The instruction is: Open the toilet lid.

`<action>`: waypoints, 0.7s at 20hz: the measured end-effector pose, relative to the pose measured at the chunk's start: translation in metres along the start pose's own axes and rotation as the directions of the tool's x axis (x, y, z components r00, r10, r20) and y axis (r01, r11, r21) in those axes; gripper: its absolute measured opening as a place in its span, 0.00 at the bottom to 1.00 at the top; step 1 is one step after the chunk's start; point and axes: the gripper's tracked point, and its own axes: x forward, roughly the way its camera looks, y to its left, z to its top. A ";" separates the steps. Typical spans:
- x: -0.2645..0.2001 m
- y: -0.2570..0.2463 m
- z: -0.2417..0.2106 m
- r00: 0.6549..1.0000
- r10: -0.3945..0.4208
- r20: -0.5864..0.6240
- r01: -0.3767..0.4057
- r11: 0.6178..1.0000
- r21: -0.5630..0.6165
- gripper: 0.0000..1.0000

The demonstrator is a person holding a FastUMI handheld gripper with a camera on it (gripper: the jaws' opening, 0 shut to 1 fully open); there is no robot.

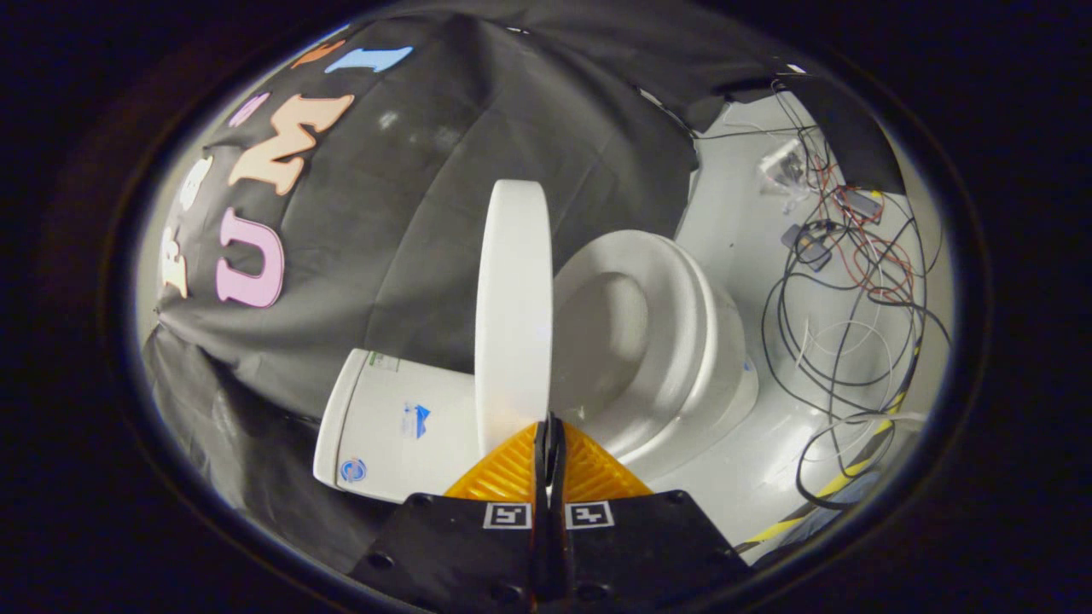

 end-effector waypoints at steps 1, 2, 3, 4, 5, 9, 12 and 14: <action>-0.001 0.009 0.000 1.000 0.009 0.002 -0.009 1.000 -0.007 0.00; -0.003 0.016 0.001 1.000 0.016 0.006 -0.016 1.000 -0.018 0.00; -0.003 0.024 0.001 1.000 0.019 0.007 -0.018 0.999 -0.027 0.00; -0.005 0.031 0.002 1.000 0.021 0.012 -0.021 0.999 -0.041 0.00; -0.007 0.039 0.002 1.000 0.024 0.014 -0.024 0.998 -0.061 0.00; -0.010 0.060 0.001 0.999 0.007 0.034 -0.002 0.987 -0.163 0.00; -0.012 0.062 0.004 0.998 -0.026 0.049 0.034 0.984 -0.174 0.00; -0.010 0.070 0.003 0.998 -0.031 0.052 0.039 0.987 -0.158 0.00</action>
